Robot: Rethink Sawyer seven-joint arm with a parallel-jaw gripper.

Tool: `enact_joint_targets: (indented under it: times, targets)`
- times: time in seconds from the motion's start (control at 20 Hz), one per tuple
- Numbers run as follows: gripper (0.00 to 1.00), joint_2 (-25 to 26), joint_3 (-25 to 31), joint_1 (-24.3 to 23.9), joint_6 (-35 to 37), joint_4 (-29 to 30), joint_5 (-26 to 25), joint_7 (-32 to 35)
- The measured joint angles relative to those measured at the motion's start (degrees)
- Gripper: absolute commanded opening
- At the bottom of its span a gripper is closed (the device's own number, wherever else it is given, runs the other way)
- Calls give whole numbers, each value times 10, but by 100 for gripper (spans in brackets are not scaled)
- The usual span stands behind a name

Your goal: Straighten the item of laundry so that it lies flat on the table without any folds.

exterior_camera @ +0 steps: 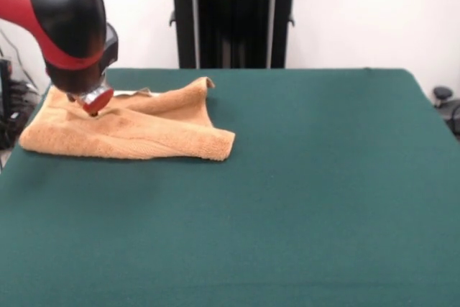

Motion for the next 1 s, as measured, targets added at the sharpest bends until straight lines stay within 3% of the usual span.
enact_joint_targets:
  times: [0.05, 0.1, 0.55, 1.0]
  targets:
    - [100, -4, 2, -6, -16, 8, -3, 0]
    - [0, -9, 2, -17, -45, 17, -21, 0]
    - [0, -15, 10, -37, -85, 25, -45, 0]
    - [0, -45, 46, -101, -118, 60, -45, 0]
